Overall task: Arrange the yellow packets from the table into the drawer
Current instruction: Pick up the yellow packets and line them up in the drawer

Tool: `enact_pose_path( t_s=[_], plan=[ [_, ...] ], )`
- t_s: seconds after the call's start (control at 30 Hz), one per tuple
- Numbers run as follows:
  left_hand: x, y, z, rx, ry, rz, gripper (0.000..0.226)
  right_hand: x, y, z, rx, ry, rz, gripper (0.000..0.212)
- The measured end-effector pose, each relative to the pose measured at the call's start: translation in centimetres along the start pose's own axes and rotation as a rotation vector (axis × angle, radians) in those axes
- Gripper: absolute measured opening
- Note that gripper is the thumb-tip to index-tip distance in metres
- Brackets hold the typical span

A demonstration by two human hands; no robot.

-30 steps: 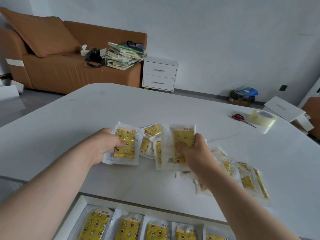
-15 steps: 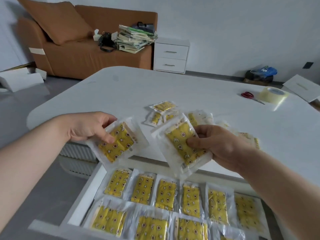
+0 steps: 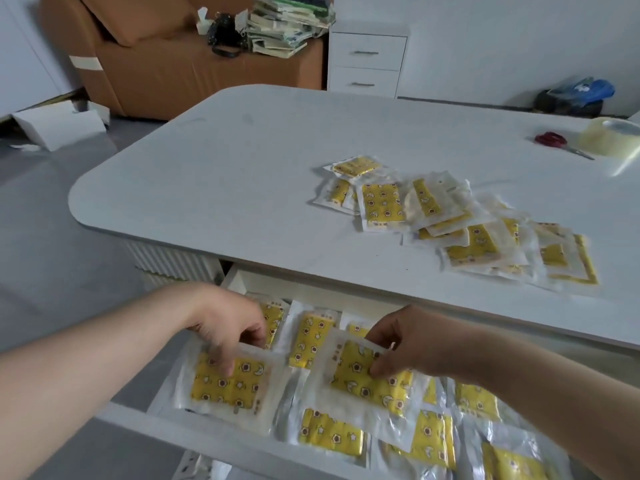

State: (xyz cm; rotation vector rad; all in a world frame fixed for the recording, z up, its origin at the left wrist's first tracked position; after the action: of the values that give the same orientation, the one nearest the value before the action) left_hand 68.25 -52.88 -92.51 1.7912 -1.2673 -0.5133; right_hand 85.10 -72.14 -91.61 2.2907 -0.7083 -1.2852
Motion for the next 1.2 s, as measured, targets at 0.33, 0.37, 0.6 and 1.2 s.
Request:
enact_pose_path(
  t_s=[0.33,0.37,0.6,1.2],
  plan=[
    [0.5,-2.2,1.5,0.019,-0.063,-0.032,0.046,1.5,-3.4,3.0,-0.043,0.094,0.053,0.022],
    [0.4,-2.3,1.8,0.025,-0.064,-0.035,0.046,1.4,-3.5,3.2,-0.043,0.099,0.048,0.020],
    [0.4,-2.5,2.4,0.085,-0.117,-0.046,0.050,1.1,-4.5,5.6,-0.076,0.088,0.007,0.024],
    [-0.1,-3.4,3.1,0.229,-0.136,-0.065,0.027,1.4,-5.3,7.7,0.054,0.274,-0.083,0.033]
  ],
)
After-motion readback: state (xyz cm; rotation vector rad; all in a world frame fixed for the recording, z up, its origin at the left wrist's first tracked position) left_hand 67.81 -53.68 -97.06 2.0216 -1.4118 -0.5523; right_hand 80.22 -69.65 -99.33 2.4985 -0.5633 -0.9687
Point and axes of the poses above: each hand's wrist, its own y-axis away from the middle knuckle, its own z-axis out of the palm, x = y × z, the point moved 3 cm from there along -y, towards the middle knuckle, and after that the axes turned 4 degrees about -y, right-handed, at the moved point
